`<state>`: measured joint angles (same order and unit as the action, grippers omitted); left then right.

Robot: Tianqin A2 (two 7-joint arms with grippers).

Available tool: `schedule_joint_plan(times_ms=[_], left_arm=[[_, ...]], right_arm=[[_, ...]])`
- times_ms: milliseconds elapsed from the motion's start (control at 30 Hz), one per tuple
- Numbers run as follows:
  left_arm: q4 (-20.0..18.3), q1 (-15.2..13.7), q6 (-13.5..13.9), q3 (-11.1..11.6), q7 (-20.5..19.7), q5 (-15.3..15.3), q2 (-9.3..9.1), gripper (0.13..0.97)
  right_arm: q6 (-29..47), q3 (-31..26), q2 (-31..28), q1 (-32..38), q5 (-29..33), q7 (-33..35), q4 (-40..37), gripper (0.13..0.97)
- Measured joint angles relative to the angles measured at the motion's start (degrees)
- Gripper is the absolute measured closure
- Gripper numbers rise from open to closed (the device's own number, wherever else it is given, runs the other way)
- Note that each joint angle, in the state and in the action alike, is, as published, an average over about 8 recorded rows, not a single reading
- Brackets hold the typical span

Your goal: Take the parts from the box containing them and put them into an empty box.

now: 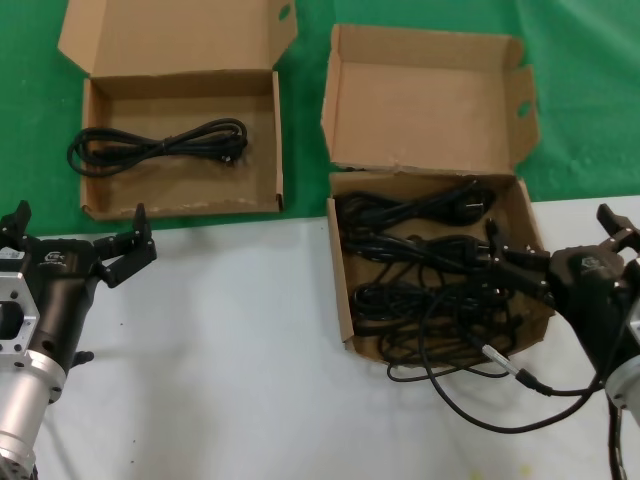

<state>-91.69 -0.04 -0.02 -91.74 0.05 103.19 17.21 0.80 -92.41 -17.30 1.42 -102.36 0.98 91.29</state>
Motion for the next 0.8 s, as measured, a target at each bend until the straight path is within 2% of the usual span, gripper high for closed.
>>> schedule_joint_plan(times_ms=[800], left_arm=[[0.0, 0.0, 0.0, 0.0, 0.0, 0.0, 0.0, 0.132]], right_arm=[[0.0, 0.0, 0.0, 0.0, 0.0, 0.0, 0.0, 0.129]])
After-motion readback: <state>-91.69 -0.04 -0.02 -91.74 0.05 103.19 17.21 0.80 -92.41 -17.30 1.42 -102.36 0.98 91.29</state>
